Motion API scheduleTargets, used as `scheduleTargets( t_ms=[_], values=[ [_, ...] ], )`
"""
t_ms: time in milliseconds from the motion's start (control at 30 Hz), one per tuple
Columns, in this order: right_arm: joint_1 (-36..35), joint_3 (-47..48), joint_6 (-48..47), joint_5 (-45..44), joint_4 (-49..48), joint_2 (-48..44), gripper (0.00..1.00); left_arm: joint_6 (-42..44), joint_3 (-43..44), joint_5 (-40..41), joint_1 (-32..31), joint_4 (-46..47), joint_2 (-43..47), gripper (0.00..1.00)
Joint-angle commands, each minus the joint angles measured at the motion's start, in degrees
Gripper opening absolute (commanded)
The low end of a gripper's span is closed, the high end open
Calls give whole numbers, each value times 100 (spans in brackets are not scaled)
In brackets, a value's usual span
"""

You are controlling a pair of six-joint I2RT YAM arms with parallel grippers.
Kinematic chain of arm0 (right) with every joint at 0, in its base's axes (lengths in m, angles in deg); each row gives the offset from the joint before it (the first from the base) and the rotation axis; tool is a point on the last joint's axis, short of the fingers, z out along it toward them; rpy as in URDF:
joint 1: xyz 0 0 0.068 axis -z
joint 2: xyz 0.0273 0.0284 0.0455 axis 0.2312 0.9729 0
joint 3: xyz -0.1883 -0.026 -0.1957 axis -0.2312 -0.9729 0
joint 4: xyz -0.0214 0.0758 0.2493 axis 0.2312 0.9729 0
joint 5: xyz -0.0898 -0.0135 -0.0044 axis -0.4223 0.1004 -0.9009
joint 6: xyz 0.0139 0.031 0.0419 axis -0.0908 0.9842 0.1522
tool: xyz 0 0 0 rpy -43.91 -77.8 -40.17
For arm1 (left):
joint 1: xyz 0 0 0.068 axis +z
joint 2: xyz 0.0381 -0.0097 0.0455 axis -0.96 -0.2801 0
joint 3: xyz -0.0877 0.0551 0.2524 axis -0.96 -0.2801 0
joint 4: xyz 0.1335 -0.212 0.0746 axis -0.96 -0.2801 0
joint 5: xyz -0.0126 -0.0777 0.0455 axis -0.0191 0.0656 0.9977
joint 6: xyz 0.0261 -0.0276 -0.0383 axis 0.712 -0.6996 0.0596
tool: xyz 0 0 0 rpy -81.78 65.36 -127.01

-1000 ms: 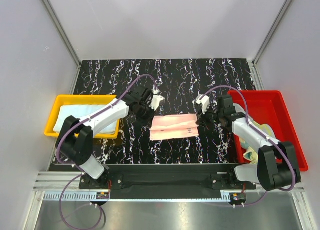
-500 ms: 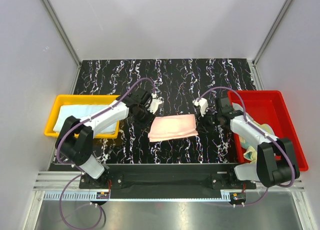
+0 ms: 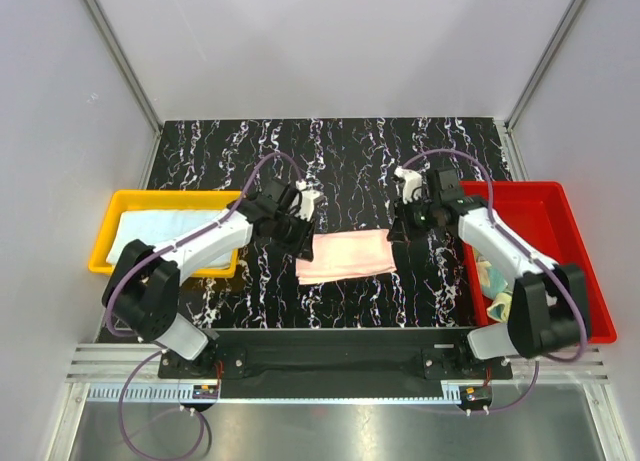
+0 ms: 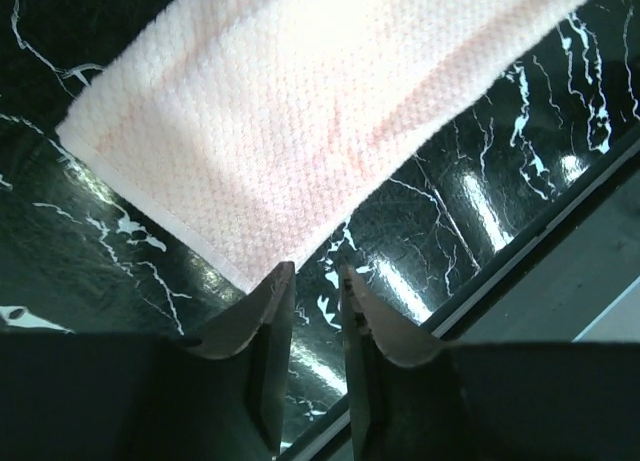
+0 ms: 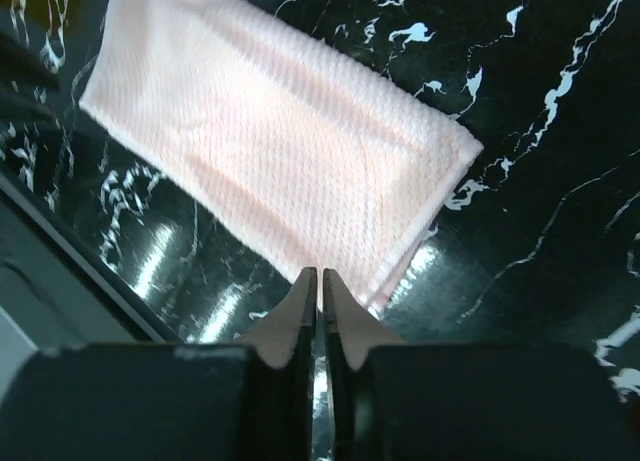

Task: Fold and stack the towels
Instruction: Fold the towel

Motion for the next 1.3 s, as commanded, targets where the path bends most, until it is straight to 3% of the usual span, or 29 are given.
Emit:
scheduleTargets(
  t_ms=[0, 167, 200, 333, 500, 800, 933, 1067, 1267],
  values=[
    [-66, 460, 1579, 19, 508, 646, 8, -852, -278, -35, -13, 772, -115, 29],
    [-66, -567, 2396, 618, -633, 726, 4, -1459, -770, -87, -30, 1395, -212, 29],
    [-40, -664, 2441, 358, -686, 1161, 1, -1704, -1058, 70, -22, 1553, -299, 29],
    [13, -560, 2381, -135, -581, 1587, 0, -1742, -1140, 211, -39, 1520, -414, 29],
    [13, -288, 2477, -356, -336, 1324, 0, -1706, -930, 212, -39, 1108, 33, 32],
    [-760, 170, 2784, 144, -63, 1016, 2, -2075, -806, 194, -22, 1247, 193, 37],
    [-796, -146, 2951, -704, -98, 955, 12, -2216, -1044, 658, -30, 1160, 244, 38],
    [-796, -418, 3074, -1078, -228, 832, 14, -2181, -1228, 932, -22, 1124, 438, 40],
    [-796, -630, 2969, -1314, -555, 1358, 11, -2568, -1896, 265, -39, 2072, 394, 39]
  ],
)
